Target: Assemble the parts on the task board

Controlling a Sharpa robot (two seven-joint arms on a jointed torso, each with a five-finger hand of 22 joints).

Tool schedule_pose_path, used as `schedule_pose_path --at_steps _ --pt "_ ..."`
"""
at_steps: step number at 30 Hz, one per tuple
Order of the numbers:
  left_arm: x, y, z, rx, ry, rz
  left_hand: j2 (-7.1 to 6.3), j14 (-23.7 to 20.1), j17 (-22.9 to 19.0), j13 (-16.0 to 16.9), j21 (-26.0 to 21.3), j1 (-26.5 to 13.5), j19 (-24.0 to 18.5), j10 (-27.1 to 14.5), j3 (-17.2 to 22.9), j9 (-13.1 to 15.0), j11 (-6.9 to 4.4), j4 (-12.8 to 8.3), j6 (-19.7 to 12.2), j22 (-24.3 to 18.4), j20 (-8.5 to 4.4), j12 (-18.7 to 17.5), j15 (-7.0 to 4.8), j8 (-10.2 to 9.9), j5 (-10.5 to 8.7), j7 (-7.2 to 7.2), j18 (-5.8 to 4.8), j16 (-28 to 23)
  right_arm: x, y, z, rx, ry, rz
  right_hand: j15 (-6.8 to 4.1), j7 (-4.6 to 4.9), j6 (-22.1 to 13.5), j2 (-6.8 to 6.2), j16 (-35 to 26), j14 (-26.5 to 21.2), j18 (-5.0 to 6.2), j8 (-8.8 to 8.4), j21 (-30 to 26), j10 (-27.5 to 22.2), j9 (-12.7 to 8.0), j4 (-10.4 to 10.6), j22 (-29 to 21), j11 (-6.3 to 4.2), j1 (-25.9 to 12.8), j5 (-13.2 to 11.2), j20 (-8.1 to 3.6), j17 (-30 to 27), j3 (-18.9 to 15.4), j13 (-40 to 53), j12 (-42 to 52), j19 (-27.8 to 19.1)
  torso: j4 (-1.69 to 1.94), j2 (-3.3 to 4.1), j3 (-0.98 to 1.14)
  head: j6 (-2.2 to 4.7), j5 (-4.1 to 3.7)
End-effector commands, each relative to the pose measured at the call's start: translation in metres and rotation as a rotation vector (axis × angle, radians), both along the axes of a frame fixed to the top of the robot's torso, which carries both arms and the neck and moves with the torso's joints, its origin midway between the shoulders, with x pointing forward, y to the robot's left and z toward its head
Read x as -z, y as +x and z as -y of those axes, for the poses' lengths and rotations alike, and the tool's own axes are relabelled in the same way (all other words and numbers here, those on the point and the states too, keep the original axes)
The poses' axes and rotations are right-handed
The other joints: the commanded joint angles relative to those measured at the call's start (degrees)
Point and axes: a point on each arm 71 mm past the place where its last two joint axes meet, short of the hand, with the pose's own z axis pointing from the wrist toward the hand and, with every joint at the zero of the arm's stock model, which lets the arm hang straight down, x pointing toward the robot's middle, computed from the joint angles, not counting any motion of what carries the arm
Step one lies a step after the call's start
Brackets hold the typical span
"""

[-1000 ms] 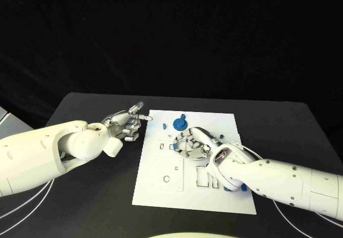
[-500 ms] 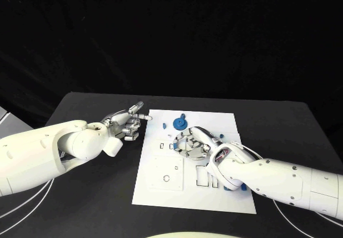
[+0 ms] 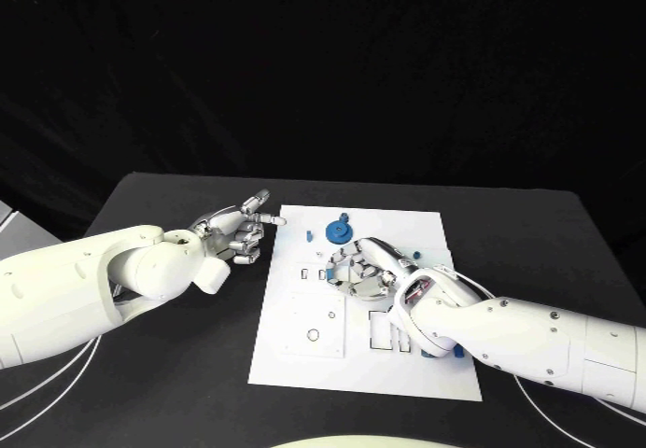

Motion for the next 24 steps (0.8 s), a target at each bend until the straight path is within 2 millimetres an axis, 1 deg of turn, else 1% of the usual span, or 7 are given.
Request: schedule_pose_path --at_steps 1,8,10,11,13,14,24 --pt "-0.0019 0.0002 0.0019 0.014 -0.009 0.013 -0.02 4.68 11.69 0.07 -0.18 0.5 -0.48 -0.4 -0.33 -0.06 -0.08 0.04 -0.3 -0.03 0.06 -0.2 0.54 -0.31 -0.01 0.22 0.49 -0.28 0.0152 -0.0039 0.0039 -0.007 -0.051 -0.064 0.5 0.25 -0.26 -0.06 0.19 5.88 -0.39 -0.02 0.26 5.89 -0.05 0.12 15.1 0.43 -0.65 0.24 0.42 15.07 -0.57 15.09 0.23 5.9 0.0 -0.01 0.01 -0.02 -0.02" --pt "-0.0017 0.0006 0.0013 0.013 -0.008 0.013 -0.04 4.69 11.74 0.05 -0.16 0.62 -0.45 -0.43 -0.33 -0.07 -0.07 0.04 -0.3 0.02 0.08 -0.2 0.55 -0.33 -0.02 0.23 0.48 -0.27 0.0148 -0.0042 0.0028 -0.019 -0.044 -0.06 0.77 0.62 -1.35 -0.95 0.19 5.88 -0.39 -0.57 0.26 5.78 -0.31 0.31 15.1 0.76 -1.32 -0.2 0.63 15.07 -1.45 15.0 0.13 5.9 0.04 0.01 0.0 -0.06 -0.04" --pt "-0.0016 0.0007 0.0008 0.013 -0.008 0.013 -0.04 4.71 11.77 0.14 -0.17 0.63 -0.47 -0.38 -0.33 -0.08 -0.07 0.04 -0.3 -0.01 0.08 -0.14 0.56 -0.33 -0.02 0.23 0.49 -0.25 0.0147 -0.004 0.0029 -0.018 -0.043 -0.059 0.9 0.78 -1.74 -1.21 0.19 5.88 -0.39 -0.78 0.26 5.61 -0.43 0.42 15.1 0.91 -1.54 -0.85 0.74 15.07 -1.85 14.86 -0.04 5.9 0.03 0.01 -0.01 -0.09 -0.04" --pt "-0.0016 0.0007 0.0007 0.013 -0.008 0.013 -0.04 4.71 11.77 0.14 -0.17 0.63 -0.47 -0.38 -0.33 -0.08 -0.07 0.04 -0.3 -0.01 0.08 -0.14 0.56 -0.33 -0.02 0.23 0.49 -0.25 0.0147 -0.004 0.0031 -0.018 -0.042 -0.058 1.0 0.91 -2.05 -1.35 0.19 5.88 -0.39 -0.96 0.26 5.44 -0.52 0.54 15.1 1.03 -1.69 -1.41 0.82 15.07 -2.14 14.72 -0.19 5.9 0.02 0.01 0.0 -0.11 -0.02" --pt "-0.0015 0.0006 0.0005 0.014 -0.008 0.012 -0.04 4.71 11.77 0.14 -0.17 0.63 -0.47 -0.38 -0.33 -0.08 -0.07 0.04 -0.3 -0.01 0.08 -0.14 0.56 -0.33 -0.02 0.23 0.49 -0.25 0.0147 -0.0038 0.0034 -0.016 -0.041 -0.057 1.29 1.24 -2.81 -1.49 0.19 5.88 -0.39 -1.42 0.26 5.05 -0.78 1.04 15.1 1.34 -2.12 -3.89 1.1 15.07 -3.05 14.41 -0.55 5.9 0.0 0.02 0.01 -0.15 -0.01" --pt "-0.0015 0.0006 0.0005 0.014 -0.008 0.012 -0.05 4.71 11.79 0.18 -0.17 0.67 -0.46 -0.36 -0.34 -0.08 -0.06 0.05 -0.3 0.0 0.09 -0.11 0.56 -0.35 -0.04 0.23 0.49 -0.25 0.0147 -0.0037 0.0036 -0.016 -0.041 -0.057 1.37 1.32 -2.99 -1.64 0.19 5.88 -0.39 -1.53 0.26 4.85 -0.85 1.17 15.1 1.43 -2.22 -4.45 1.17 15.07 -3.45 14.25 -0.74 5.9 -0.01 0.03 0.02 -0.15 0.0" --pt "-0.0014 0.0004 0.0004 0.02 -0.009 0.009 -0.04 4.69 11.74 0.08 -0.18 0.69 -0.48 -0.42 -0.34 -0.08 -0.06 0.05 -0.29 -0.02 0.09 -0.17 0.56 -0.34 -0.04 0.23 0.49 -0.27 0.0146 -0.0034 0.0037 -0.013 -0.039 -0.055 1.69 1.74 -4.08 -2.15 0.19 5.88 -0.39 -2.12 0.26 3.46 -1.17 1.35 15.1 1.8 -2.0 -4.89 1.45 15.07 -4.94 13.15 -1.99 5.9 0.0 0.0 0.02 -0.21 -0.03"
